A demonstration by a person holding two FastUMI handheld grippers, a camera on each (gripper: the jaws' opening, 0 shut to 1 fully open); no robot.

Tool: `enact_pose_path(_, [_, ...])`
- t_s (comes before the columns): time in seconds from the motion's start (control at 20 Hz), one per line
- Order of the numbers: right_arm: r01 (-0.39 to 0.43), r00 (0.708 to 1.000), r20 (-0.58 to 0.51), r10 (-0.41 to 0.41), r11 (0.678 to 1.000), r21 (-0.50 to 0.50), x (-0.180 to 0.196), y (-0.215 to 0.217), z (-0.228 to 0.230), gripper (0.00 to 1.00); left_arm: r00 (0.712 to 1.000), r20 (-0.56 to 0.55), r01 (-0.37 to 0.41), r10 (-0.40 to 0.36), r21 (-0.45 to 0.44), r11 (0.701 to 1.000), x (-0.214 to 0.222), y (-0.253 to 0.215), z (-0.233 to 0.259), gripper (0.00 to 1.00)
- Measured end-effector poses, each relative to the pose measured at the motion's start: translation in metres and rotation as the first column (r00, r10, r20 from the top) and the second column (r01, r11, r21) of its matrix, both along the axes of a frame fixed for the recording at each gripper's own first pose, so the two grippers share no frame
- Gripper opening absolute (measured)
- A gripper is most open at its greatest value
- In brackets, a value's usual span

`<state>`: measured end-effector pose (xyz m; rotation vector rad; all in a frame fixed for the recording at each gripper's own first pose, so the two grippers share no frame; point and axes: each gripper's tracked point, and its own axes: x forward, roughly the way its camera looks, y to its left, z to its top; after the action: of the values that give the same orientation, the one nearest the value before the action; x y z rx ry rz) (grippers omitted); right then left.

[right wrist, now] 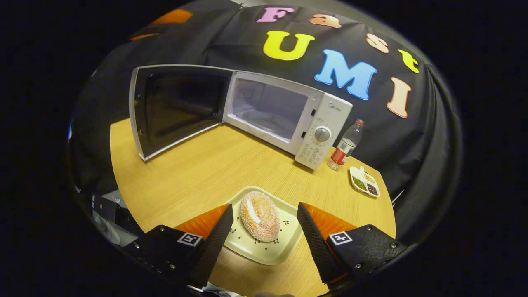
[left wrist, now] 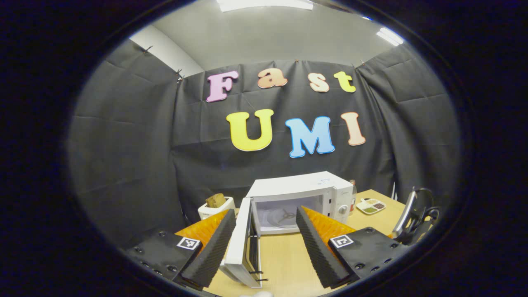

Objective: Open the microwave oven with the left hand, put the food in, and close the microwave oven.

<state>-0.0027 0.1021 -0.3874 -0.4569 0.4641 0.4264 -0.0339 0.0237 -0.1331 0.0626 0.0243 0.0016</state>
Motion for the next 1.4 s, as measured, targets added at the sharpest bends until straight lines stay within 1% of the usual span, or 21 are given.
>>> enact_pose_path(0.1, [-0.043,0.999,0.007,0.044,0.997,-0.066,0.000,0.003,-0.017,0.96,1.000,0.010,0.007,-0.007,-0.003,1.000,0.005,-0.006,0.006,1.00])
enact_pose_path(0.15, [-0.058,0.998,0.004,0.058,0.996,-0.068,0.000,0.003,-0.024,0.96,1.000,0.010,0.008,-0.008,-0.004,1.000,0.007,-0.006,0.007,0.96])
enact_pose_path(0.2, [-0.064,0.998,-0.010,0.063,0.995,-0.079,0.003,0.002,-0.028,0.96,1.000,0.007,0.004,-0.004,-0.004,1.000,0.008,-0.004,0.006,1.00])
enact_pose_path(0.25, [-0.072,0.997,-0.014,0.071,0.994,-0.085,0.010,0.005,-0.033,0.97,1.000,0.002,0.000,0.000,-0.003,1.000,0.009,-0.003,0.006,1.00])
enact_pose_path(0.3, [-0.074,0.997,-0.012,0.073,0.993,-0.093,0.017,0.006,-0.035,0.98,1.000,-0.005,-0.007,0.007,-0.003,1.000,0.011,0.000,0.004,0.98])
enact_pose_path(0.4, [-0.081,0.997,-0.024,0.079,0.992,-0.092,0.026,0.011,-0.033,0.98,1.000,-0.016,-0.016,0.016,-0.007,1.000,0.013,0.003,0.000,1.00])
enact_pose_path(0.55, [-0.071,0.997,-0.042,0.067,0.992,-0.107,0.031,0.005,-0.041,0.97,0.999,-0.029,-0.026,0.026,-0.001,1.000,0.015,0.005,-0.004,0.98])
enact_pose_path(0.6, [-0.069,0.997,-0.048,0.065,0.992,-0.103,0.034,0.004,-0.041,0.92,0.999,-0.031,-0.026,0.026,0.000,1.000,0.016,0.005,-0.005,1.00])
enact_pose_path(0.65, [-0.068,0.996,-0.068,0.061,0.992,-0.104,0.035,0.001,-0.046,0.81,0.999,-0.031,-0.026,0.026,0.004,1.000,0.018,0.006,-0.005,0.98])
enact_pose_path(0.7, [-0.070,0.995,-0.071,0.065,0.994,-0.082,0.038,0.002,-0.045,0.81,0.999,-0.033,-0.027,0.027,0.007,1.000,0.019,0.007,-0.007,0.99])
enact_pose_path(0.8, [-0.062,0.994,-0.099,0.054,0.995,-0.075,0.040,-0.001,-0.048,0.81,0.999,-0.036,-0.029,0.029,0.009,1.000,0.022,0.007,-0.008,0.99])
enact_pose_path(0.85, [-0.064,0.992,-0.110,0.057,0.996,-0.065,0.041,0.001,-0.048,0.70,0.999,-0.038,-0.028,0.028,0.006,1.000,0.024,0.007,-0.008,0.99])
enact_pose_path(0.9, [-0.062,0.992,-0.117,0.055,0.996,-0.060,0.041,0.001,-0.046,0.70,0.999,-0.039,-0.027,0.027,0.005,1.000,0.025,0.008,-0.008,0.98])
enact_pose_path(0.95, [-0.057,0.990,-0.135,0.050,0.997,-0.051,0.040,0.000,-0.047,0.70,0.999,-0.040,-0.028,0.028,0.007,1.000,0.027,0.009,-0.008,0.99])
enact_pose_path(1.0, [-0.047,0.988,-0.151,0.042,0.998,-0.033,0.040,0.000,-0.044,0.70,0.999,-0.038,-0.028,0.028,0.008,1.000,0.029,0.009,-0.008,0.97])
enact_pose_path(1.05, [-0.034,0.985,-0.168,0.033,0.999,-0.003,0.039,0.002,-0.039,0.70,0.999,-0.037,-0.027,0.027,0.009,1.000,0.030,0.010,-0.007,0.98])
enact_pose_path(1.15, [-0.014,0.987,-0.160,0.024,0.998,0.061,0.044,0.011,-0.014,0.70,0.999,-0.033,-0.028,0.029,0.011,1.000,0.032,0.014,-0.005,0.99])
enact_pose_path(1.2, [-0.008,0.988,-0.153,0.022,0.996,0.093,0.048,0.017,0.000,0.70,0.999,-0.035,-0.030,0.030,0.011,1.000,0.034,0.015,-0.004,0.98])
enact_pose_path(1.3, [0.016,0.988,-0.156,0.014,0.981,0.193,0.060,0.035,0.027,0.70,0.999,-0.037,-0.031,0.031,0.012,0.999,0.035,0.020,-0.005,0.99])
enact_pose_path(1.35, [0.026,0.986,-0.166,0.015,0.970,0.243,0.067,0.047,0.036,0.70,0.999,-0.037,-0.038,0.039,0.019,0.999,0.036,0.025,-0.004,0.98])
enact_pose_path(1.4, [0.039,0.988,-0.156,0.006,0.957,0.288,0.079,0.060,0.048,0.70,0.998,-0.036,-0.045,0.046,0.023,0.999,0.036,0.031,-0.005,0.99])
